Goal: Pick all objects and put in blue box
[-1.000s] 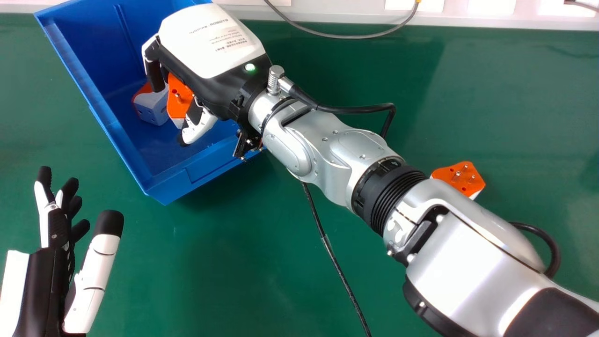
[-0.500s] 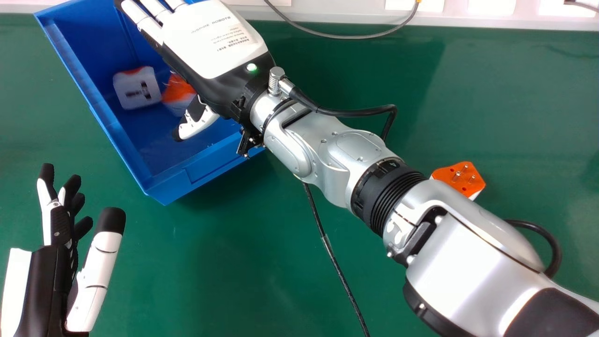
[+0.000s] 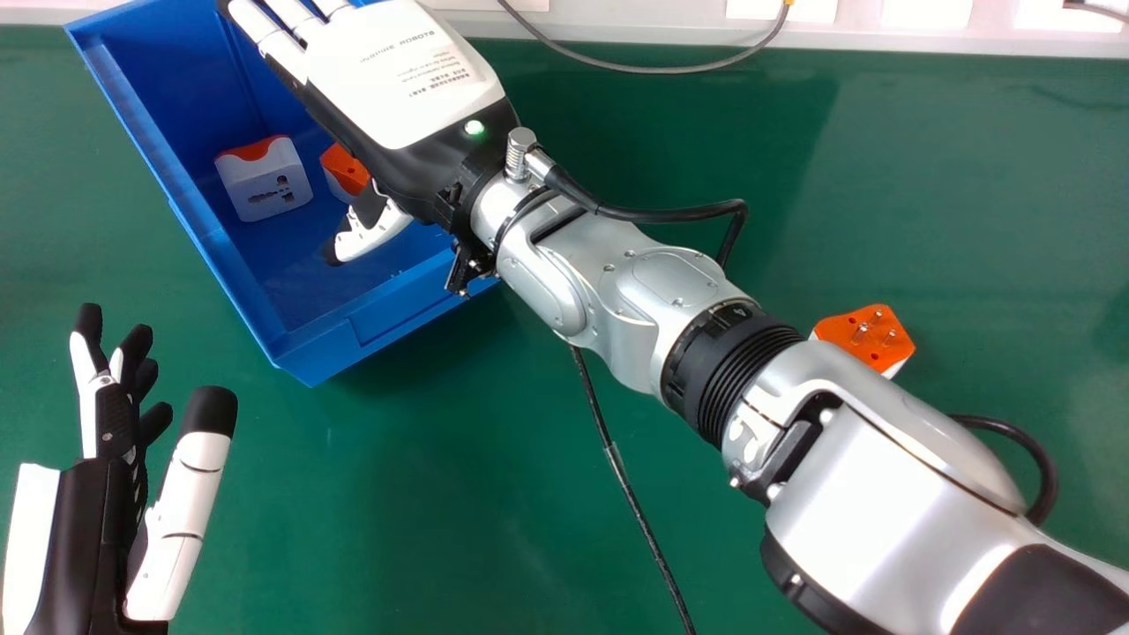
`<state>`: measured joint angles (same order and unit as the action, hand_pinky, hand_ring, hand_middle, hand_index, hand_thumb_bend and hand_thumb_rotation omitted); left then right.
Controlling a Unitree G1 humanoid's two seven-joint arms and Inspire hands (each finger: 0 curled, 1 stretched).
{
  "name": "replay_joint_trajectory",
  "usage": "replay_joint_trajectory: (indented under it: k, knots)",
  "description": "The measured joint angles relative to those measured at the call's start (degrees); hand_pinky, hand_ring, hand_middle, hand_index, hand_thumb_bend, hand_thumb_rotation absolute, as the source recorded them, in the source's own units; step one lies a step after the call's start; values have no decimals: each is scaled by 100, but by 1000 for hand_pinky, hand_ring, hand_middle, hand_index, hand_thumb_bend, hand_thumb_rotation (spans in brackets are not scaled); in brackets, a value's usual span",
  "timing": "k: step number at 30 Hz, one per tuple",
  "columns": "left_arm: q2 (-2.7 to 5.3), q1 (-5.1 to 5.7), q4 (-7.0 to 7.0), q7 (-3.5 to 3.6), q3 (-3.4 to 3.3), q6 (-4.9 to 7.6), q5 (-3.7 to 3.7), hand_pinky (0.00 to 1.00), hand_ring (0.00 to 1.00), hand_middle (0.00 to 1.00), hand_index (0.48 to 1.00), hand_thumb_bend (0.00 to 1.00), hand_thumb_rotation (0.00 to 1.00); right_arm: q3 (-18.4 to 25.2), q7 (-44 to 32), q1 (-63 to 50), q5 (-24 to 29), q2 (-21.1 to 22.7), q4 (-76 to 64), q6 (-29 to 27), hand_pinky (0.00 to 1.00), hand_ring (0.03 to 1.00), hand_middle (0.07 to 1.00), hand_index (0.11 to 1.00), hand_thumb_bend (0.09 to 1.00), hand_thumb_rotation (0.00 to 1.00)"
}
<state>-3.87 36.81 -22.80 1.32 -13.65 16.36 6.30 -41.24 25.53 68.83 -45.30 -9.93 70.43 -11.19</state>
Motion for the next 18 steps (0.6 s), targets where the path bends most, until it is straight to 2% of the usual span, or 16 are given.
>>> replay_joint_trajectory:
  k: [3,4,10,15,18]
  knots:
    - [-17,-21,43,10,-17,1,-47,939,977,986,1000,674,952,52,177,-304,20,39,-377,-14,853,1000,1000,1000,523,207]
    - [-36,-48,97,16,-25,3,-68,940,977,986,1000,672,953,71,259,-508,27,68,-594,-21,856,1000,1000,1000,522,207]
    - [-108,-98,137,53,-44,9,-86,940,977,987,1000,658,953,113,364,-1881,33,289,-2097,-110,894,1000,1000,1000,488,224]
    - [-143,-161,226,78,-92,18,-177,941,979,991,1000,651,953,163,292,-3000,-39,951,-3819,-186,915,1000,1000,1000,496,291]
    - [-171,-165,249,98,-135,20,-187,942,980,994,1000,654,954,350,176,-3826,-111,1532,-5040,-217,936,1000,1000,1000,503,330]
